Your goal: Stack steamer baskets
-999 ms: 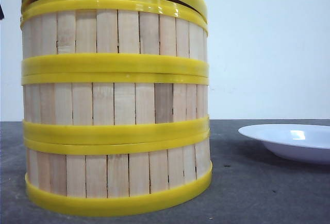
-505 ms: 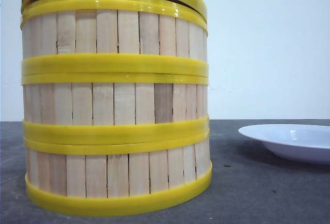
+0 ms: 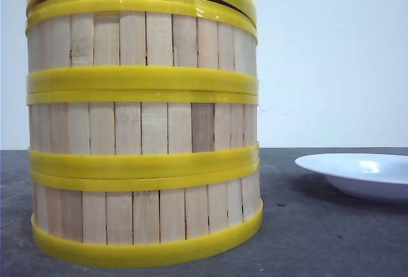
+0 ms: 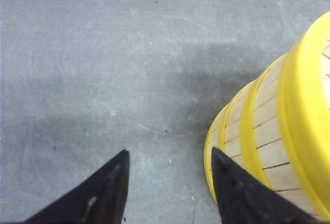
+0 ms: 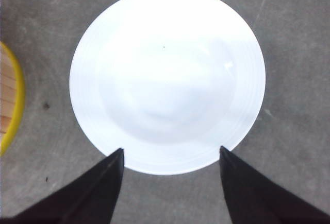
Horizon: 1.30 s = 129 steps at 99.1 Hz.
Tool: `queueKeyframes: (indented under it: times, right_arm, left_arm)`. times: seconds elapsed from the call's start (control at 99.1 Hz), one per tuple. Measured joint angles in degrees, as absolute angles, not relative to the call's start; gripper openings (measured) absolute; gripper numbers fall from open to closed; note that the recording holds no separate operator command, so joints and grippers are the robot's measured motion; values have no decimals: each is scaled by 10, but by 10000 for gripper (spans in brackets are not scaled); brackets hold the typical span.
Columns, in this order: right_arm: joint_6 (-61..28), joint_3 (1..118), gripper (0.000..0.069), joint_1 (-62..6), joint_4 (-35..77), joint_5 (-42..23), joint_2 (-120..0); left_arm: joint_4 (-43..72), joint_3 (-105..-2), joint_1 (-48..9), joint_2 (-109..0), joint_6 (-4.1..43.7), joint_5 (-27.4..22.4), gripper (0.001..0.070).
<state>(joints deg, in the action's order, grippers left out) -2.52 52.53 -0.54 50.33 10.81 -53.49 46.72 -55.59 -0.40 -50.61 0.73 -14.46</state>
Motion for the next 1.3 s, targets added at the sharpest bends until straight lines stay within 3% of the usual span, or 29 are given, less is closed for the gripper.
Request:
queueKeyframes:
  times: [0.192,0.242,0.283,0.343,0.394,0.474,1.11,1.302]
  right_arm:
    - [-25,524,355,-5,498,106,-535]
    - [-25,524,342,-5,497,105,-535]
    - [-23,524,292,-5,497,105,-535]
    - [-21,524,148,-5,496,105,-535]
    - [-21,524,72,-5,493,105,-535]
    - [-21,524,25,-5,483,105,-535]
    - [-17,524,8,-5,441,105,-535]
    - [-17,524,8,-5,418,105,-535]
  left_arm:
    - [467,-556,-4,-506,8,-145,297]
    - [467,-556,-4,-506,7,-145,262]
    - [467,-556,-4,-506,8,-145,190]
    - [467,-556,-4,-506,9,-145,82]
    - [467,-556,-4,-506,9,-145,42]
    - [467,-556,-4,-506,9,-141,21]
    - [471,-556,-4,-506,8,-138,18]
    - [385,-465,-4,-427,-7,-83,18]
